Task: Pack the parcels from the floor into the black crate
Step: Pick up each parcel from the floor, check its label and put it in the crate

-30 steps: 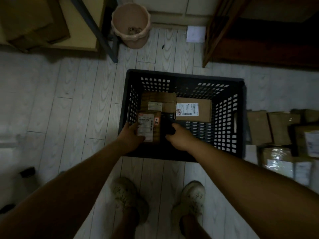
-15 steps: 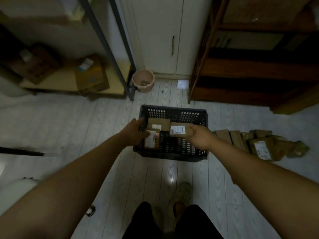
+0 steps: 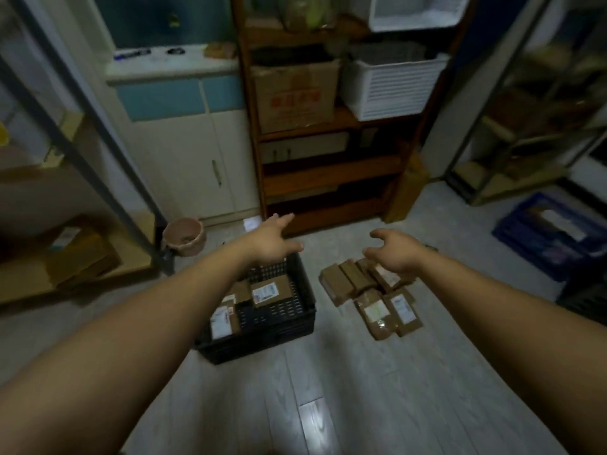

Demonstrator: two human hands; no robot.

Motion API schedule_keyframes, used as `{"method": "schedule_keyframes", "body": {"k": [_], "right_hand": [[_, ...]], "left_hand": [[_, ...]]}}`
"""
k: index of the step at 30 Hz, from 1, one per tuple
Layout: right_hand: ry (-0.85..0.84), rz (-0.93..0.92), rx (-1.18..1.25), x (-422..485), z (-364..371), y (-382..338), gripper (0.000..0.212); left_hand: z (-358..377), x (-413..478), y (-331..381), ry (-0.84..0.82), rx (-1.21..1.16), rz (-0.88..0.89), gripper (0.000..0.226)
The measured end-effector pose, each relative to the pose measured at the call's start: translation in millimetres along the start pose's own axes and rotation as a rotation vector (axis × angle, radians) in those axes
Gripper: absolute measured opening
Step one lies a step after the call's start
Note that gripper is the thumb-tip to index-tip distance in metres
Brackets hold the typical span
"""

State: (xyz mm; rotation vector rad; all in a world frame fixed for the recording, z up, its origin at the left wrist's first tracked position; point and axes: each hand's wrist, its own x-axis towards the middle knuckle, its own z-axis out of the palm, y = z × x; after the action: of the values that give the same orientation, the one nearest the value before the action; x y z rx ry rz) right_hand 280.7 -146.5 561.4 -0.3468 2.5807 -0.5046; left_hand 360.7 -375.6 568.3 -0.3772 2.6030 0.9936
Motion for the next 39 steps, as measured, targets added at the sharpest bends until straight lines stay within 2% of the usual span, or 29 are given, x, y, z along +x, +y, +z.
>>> {"method": "schedule_keyframes", "body": {"k": [5, 11, 15, 19, 25, 30, 36, 39], "right_hand": [[0.083, 0.092, -0.010, -44.8, -53.5, 103.4, 0.060], [0.161, 0.255, 0.021, -113.0, -117.6, 280.6, 0.064], [0.164, 0.346, 0.052, -144.8, -144.3, 368.5, 0.066], [0.181, 0.386, 0.106, -153.6, -159.8, 426.4, 0.067], [0.144, 0.426, 0.154, -120.5, -175.2, 490.2, 0.068], [0.117, 0.467, 0.160, -58.7, -207.5, 545.9, 0.069], [0.058, 0.513, 0.215, 20.2, -261.6, 613.8, 0.069], [0.083, 0.545, 0.231, 55.5, -288.8, 639.0, 0.064]], "left_hand": [[45.5, 11.7, 112.8, -0.037, -0.005, 0.104, 0.073], [158.3, 26.5, 261.2, -0.128, 0.002, 0.209, 0.073], [216.8, 32.3, 325.1, -0.203, 0.027, 0.250, 0.071], [256.4, 46.4, 368.8, -0.218, 0.119, 0.253, 0.071], [299.9, 98.4, 425.6, -0.304, 0.118, 0.281, 0.070], [338.9, 181.0, 474.6, -0.357, 0.098, 0.252, 0.067], [364.4, 288.7, 512.9, -0.430, -0.010, 0.115, 0.073], [365.6, 327.9, 526.9, -0.433, -0.033, 0.074, 0.072]]}}
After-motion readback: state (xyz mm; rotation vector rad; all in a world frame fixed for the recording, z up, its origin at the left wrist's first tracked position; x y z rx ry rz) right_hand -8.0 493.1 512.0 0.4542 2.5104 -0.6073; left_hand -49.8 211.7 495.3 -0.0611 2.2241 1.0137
